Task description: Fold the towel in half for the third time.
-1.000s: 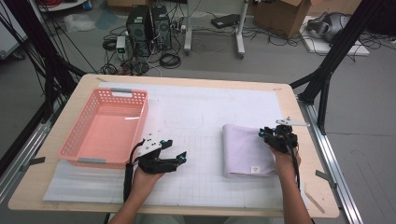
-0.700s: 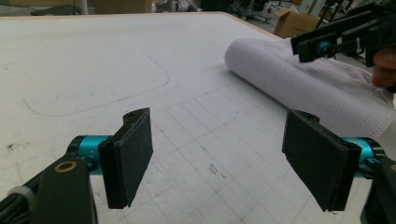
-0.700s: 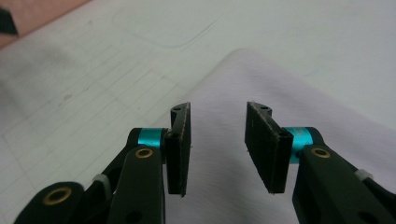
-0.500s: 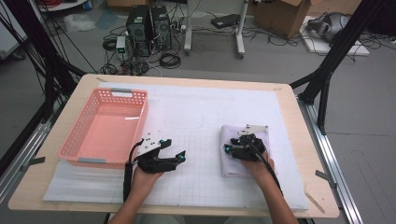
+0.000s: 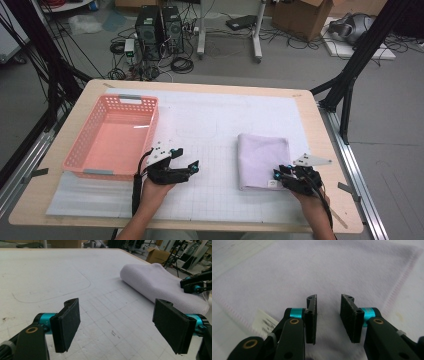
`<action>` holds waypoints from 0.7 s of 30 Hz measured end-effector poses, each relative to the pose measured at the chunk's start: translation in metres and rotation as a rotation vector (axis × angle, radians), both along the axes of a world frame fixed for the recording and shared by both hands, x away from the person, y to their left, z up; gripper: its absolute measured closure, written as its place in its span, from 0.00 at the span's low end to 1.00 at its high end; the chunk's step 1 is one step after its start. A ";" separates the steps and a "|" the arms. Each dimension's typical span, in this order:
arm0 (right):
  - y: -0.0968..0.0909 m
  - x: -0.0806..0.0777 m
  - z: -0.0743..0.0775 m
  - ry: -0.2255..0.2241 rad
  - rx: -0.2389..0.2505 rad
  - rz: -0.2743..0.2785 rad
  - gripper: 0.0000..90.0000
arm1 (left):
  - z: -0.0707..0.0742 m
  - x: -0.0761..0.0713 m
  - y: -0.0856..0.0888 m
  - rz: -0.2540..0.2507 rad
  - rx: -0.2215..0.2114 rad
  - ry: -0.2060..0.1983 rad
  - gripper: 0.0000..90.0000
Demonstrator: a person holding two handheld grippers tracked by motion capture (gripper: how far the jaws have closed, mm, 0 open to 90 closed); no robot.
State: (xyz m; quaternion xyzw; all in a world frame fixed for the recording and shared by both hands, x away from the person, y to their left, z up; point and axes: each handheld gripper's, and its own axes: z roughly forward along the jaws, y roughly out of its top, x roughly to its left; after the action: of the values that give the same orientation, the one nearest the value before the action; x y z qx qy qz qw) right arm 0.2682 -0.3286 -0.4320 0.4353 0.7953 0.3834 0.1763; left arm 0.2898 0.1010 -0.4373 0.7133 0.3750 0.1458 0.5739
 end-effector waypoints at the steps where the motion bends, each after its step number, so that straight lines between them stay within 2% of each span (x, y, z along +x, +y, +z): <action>1: -0.004 -0.003 0.000 0.000 0.003 -0.002 0.74 | 0.000 0.000 0.000 0.002 -0.001 0.000 0.25; 3: -0.011 -0.011 0.002 -0.010 0.005 -0.006 0.74 | 0.001 -0.001 0.000 -0.010 -0.002 -0.003 0.25; 5: -0.017 -0.019 0.004 -0.045 -0.002 -0.005 0.74 | 0.001 -0.001 0.000 -0.014 -0.005 -0.011 0.27; 7: -0.025 -0.026 0.010 -0.088 0.033 -0.021 0.73 | 0.001 -0.001 0.000 -0.010 -0.018 -0.016 0.27; 9: -0.035 -0.034 0.017 -0.136 0.072 -0.055 0.69 | 0.002 0.000 0.001 -0.008 -0.023 -0.020 0.27; 12: -0.046 -0.044 0.025 -0.186 0.080 -0.090 0.59 | 0.000 0.001 0.000 -0.019 -0.029 -0.022 0.26; 15: -0.054 -0.053 0.027 -0.196 0.067 -0.113 0.50 | -0.001 0.001 -0.002 -0.029 -0.008 -0.038 0.26; 17: -0.059 -0.058 0.026 -0.195 0.065 -0.136 0.42 | -0.001 0.001 -0.003 -0.043 -0.026 -0.033 0.26; 19: -0.064 -0.059 0.024 -0.197 0.071 -0.161 0.30 | 0.000 -0.001 -0.004 -0.025 -0.004 -0.063 0.26; 21: -0.067 -0.057 0.022 -0.203 0.069 -0.169 0.28 | 0.000 -0.002 -0.006 -0.031 -0.009 -0.057 0.27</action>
State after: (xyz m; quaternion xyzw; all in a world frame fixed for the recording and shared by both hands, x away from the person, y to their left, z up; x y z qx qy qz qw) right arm 0.2112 -0.3953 -0.4095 0.4657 0.7199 0.4365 0.2725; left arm 0.2882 0.0946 -0.4372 0.7119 0.3481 0.1555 0.5898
